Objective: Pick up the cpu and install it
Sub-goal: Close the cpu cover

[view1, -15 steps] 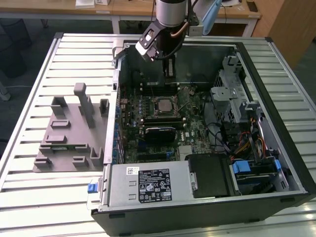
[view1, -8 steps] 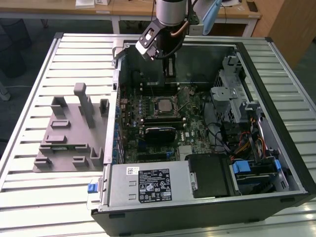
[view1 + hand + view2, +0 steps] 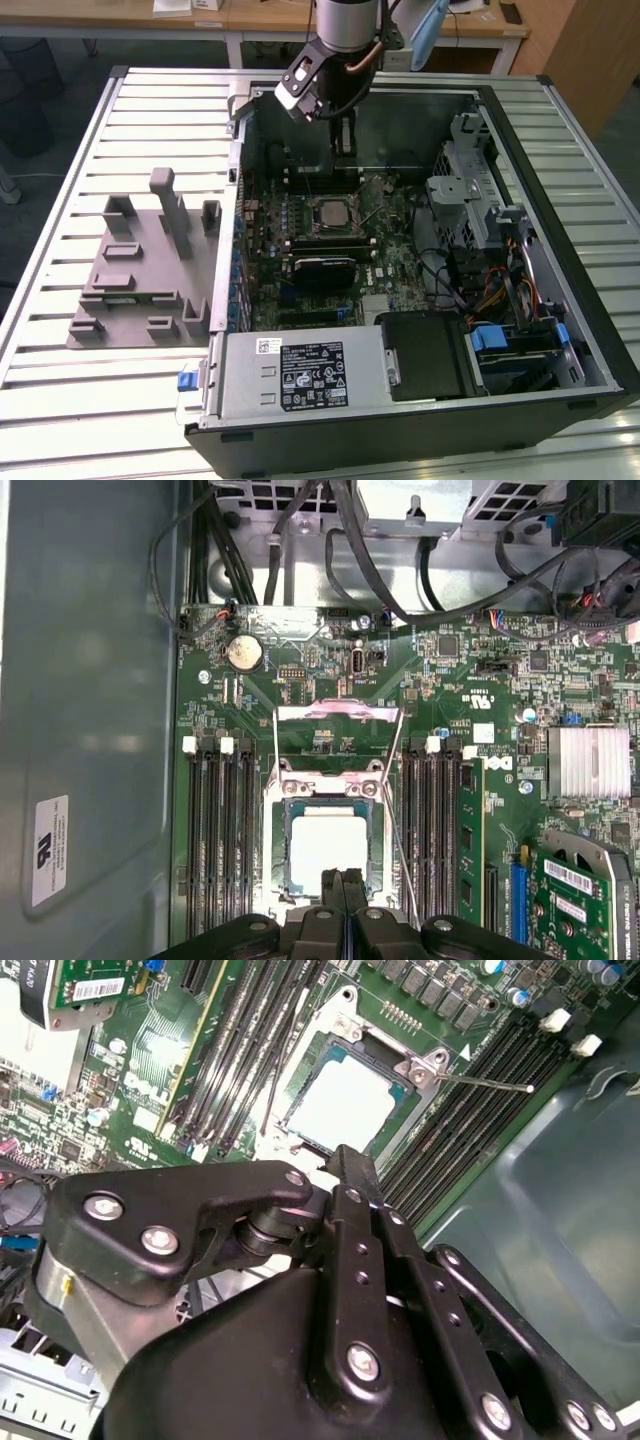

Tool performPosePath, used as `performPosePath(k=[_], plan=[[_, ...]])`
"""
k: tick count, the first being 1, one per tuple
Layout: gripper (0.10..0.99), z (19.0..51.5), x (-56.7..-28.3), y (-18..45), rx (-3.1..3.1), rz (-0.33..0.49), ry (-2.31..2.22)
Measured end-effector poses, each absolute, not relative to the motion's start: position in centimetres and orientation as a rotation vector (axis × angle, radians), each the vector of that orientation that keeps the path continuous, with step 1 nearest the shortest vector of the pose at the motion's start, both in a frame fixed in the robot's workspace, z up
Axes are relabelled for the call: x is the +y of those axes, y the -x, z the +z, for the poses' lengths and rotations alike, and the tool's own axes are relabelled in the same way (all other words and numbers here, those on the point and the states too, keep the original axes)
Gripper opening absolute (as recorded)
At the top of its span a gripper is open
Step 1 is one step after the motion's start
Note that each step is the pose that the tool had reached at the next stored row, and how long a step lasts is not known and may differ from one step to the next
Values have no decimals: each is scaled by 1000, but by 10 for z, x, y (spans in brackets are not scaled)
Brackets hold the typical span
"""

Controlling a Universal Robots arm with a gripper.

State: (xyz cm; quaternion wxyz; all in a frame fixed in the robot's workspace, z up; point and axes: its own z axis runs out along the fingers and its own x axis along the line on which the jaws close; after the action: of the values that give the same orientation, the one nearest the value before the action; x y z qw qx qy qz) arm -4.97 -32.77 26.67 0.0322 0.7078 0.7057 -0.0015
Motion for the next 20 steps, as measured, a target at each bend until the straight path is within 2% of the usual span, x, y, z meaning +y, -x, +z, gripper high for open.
performPosePath(k=[20], plan=[[106,266,-328,-24,2176,-12,-2183]])
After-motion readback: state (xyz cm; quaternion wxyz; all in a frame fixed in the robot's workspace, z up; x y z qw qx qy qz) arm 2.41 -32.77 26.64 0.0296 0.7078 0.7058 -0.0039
